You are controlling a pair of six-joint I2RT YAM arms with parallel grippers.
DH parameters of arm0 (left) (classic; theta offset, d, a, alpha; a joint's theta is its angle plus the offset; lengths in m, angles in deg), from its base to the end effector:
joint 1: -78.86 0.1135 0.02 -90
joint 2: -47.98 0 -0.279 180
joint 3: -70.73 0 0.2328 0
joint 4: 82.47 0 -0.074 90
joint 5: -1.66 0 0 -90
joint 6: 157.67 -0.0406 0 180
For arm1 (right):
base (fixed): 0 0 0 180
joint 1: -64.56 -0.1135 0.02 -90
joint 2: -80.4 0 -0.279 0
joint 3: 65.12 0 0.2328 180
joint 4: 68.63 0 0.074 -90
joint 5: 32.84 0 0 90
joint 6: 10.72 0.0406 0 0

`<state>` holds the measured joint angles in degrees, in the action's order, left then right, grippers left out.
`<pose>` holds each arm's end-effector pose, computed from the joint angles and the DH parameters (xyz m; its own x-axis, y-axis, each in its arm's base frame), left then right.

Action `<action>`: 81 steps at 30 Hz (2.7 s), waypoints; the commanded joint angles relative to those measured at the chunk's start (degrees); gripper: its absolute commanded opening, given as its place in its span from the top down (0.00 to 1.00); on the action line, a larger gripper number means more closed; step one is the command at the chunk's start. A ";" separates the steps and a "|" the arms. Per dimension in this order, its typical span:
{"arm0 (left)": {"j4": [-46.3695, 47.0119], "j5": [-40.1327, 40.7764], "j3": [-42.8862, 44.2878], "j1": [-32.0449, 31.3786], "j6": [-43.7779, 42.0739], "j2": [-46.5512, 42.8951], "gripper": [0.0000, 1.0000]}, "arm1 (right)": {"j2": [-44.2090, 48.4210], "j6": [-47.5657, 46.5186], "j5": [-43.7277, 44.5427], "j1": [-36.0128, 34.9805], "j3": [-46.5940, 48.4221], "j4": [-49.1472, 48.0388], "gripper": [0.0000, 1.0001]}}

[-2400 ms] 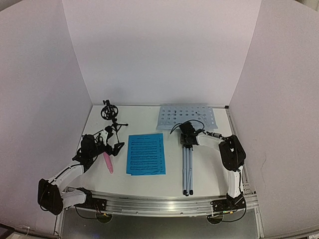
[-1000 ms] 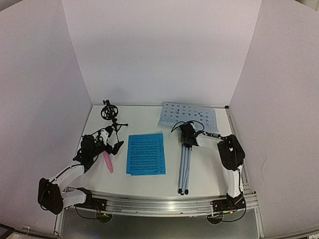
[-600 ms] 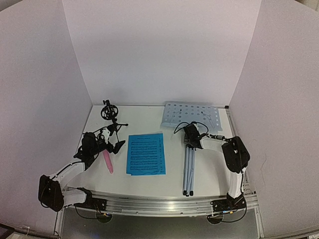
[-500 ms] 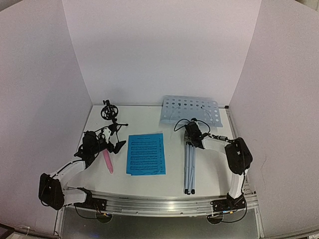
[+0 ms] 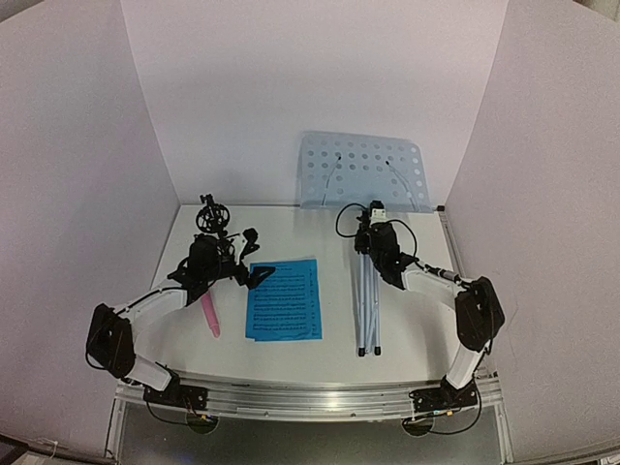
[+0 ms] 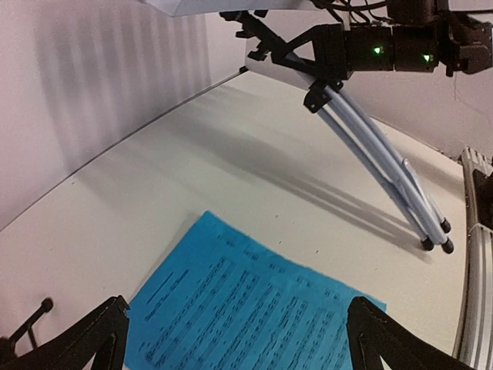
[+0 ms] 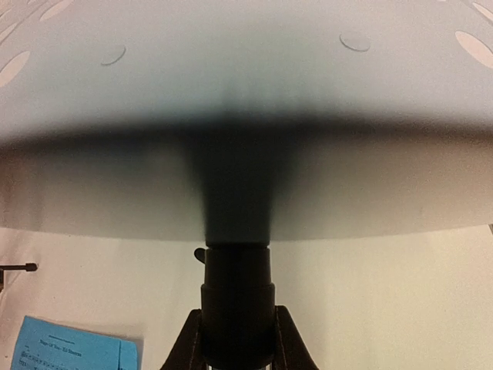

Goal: Set up the instrument practice props

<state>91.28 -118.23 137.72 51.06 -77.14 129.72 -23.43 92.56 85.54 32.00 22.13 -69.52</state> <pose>0.2621 -0.1611 0.2912 -0.1784 0.2553 -0.9502 0.8569 0.5149 -0.0226 0.3605 0.2073 0.2883 -0.2420 0.0853 -0.9665 -0.0331 0.9948 0.0960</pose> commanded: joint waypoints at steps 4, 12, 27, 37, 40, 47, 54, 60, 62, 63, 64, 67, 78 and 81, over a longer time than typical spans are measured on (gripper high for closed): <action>9.13 -0.36 15.11 -7.07 5.12 15.72 0.01 | 2.02 -8.30 3.48 -1.12 7.53 -39.53 1.00; 16.45 -2.48 27.73 -12.12 8.90 29.45 0.00 | -0.28 -11.34 0.44 -1.28 10.15 -50.66 1.00; 21.44 -4.66 39.04 -13.07 4.55 38.14 0.00 | -4.80 -19.58 -6.30 -2.53 20.35 -58.18 1.00; 24.68 2.65 47.58 -13.51 -1.10 46.05 0.22 | -4.57 -25.91 -6.36 -3.03 18.46 -58.35 1.00; 25.65 1.31 48.44 -14.43 -0.64 46.98 0.29 | -4.55 -27.34 -6.15 -3.03 18.38 -58.59 1.00; 24.97 0.75 49.38 -16.08 -0.46 48.07 0.36 | -4.93 -26.31 -6.02 -3.03 18.20 -59.17 1.00; 24.34 2.75 49.95 -17.28 -0.62 48.92 0.66 | -4.73 -26.92 -5.65 -3.03 16.25 -61.77 1.00; 23.10 5.77 51.40 -17.28 -0.36 49.86 1.00 | -1.53 -29.94 -5.93 -2.95 11.65 -61.76 1.00; 22.43 6.49 52.41 -17.17 -1.16 50.39 1.00 | 0.15 -31.57 -5.57 -2.84 9.13 -61.67 1.00; 22.02 6.75 53.05 -17.07 -2.22 50.66 1.00 | 1.07 -32.12 -5.29 -2.70 7.86 -61.68 1.00; 21.75 6.97 53.56 -16.99 -3.01 50.90 1.00 | 2.05 -32.52 -5.05 -2.47 6.47 -61.68 1.00; 20.12 5.52 56.25 -16.30 -3.11 52.00 1.00 | 3.92 -36.07 -5.14 -1.69 4.48 -60.34 1.00; 3.43 2.57 66.27 -15.49 -12.65 55.62 1.00 | 11.68 -33.89 -6.47 1.69 -9.18 -50.33 1.00; -1.50 4.69 69.61 -14.92 -14.50 55.63 1.00 | 13.30 -32.38 -5.87 1.67 -13.71 -49.67 1.00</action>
<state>96.84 -120.16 201.48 32.71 -79.73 185.75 -17.88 59.14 78.33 32.62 12.55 -120.50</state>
